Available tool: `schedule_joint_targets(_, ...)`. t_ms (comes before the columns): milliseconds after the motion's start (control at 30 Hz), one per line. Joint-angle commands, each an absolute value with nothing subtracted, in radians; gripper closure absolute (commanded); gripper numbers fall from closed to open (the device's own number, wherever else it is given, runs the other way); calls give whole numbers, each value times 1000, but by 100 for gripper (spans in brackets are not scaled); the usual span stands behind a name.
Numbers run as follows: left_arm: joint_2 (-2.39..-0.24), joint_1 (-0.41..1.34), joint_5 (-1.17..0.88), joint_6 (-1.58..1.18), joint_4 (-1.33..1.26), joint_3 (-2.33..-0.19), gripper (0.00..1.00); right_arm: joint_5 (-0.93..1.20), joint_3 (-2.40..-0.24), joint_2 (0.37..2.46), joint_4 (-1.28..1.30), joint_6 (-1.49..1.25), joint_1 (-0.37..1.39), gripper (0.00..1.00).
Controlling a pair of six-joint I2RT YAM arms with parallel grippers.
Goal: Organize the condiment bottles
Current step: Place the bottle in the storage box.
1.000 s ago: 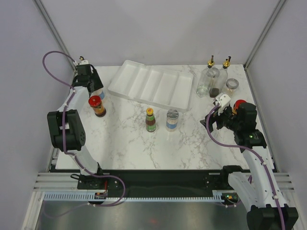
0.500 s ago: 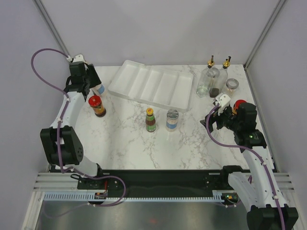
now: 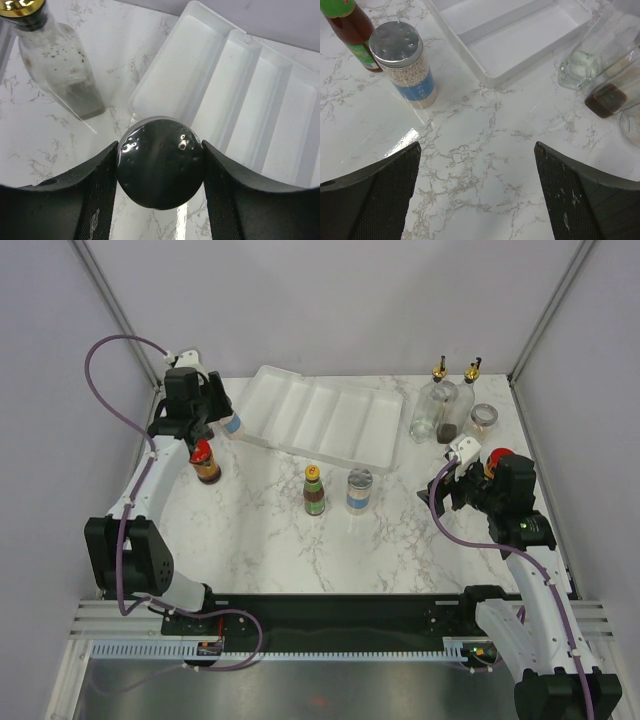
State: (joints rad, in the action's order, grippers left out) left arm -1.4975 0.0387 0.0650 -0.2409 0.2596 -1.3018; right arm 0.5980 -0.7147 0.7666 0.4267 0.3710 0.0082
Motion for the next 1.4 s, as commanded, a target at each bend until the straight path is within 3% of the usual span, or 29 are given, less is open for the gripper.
schedule_joint_targets(0,-1445,74,54,-210,184,-1344,98,626,-746,755,411,391,8,2)
schedule_joint_targets(400,-1597,170,8,-219,192,-1506,98,626,-744,747,411,390,8,2)
schedule_joint_targets(667,-1845,224,-28,-209,251,-1813,98,624,-747,744,414,388,12,2)
schedule_joint_targets(933,-2110,279,49,-157,304,-2130,98,617,-749,746,423,394,29,2)
schedule_joint_targets(1367,-2304,321,144,-112,307,-2315,98,609,-753,755,434,400,46,2)
